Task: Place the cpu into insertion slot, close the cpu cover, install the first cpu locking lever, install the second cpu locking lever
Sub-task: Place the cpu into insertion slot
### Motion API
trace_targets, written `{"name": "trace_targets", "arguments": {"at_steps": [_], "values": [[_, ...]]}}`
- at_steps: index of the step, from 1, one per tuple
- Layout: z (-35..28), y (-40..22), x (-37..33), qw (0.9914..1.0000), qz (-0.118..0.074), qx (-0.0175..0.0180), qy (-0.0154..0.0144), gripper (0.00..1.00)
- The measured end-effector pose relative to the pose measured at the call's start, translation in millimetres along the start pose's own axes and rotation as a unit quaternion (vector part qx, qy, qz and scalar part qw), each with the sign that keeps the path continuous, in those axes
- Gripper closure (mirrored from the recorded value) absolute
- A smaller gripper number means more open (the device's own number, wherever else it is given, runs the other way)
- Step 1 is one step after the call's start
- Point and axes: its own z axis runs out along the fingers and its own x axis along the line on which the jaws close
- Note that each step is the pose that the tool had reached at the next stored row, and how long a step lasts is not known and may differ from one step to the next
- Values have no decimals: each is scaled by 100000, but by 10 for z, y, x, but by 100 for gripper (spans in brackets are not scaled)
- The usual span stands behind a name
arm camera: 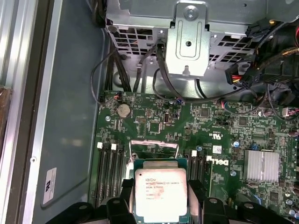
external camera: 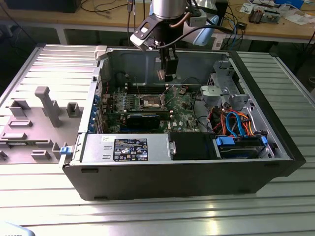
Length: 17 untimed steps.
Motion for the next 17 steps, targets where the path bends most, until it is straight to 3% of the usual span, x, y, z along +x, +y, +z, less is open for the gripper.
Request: {"name": "trace_targets", "arguments": {"at_steps": [3,6,11,17], "values": [[0,1,0,99996,858,347,-44,45],[0,0,0,99959,2565,1282,-112,45],[2,1,0,99903,4186,1372,-217,45],[4,0,-1,99790,6219,1801,-329,45]]}}
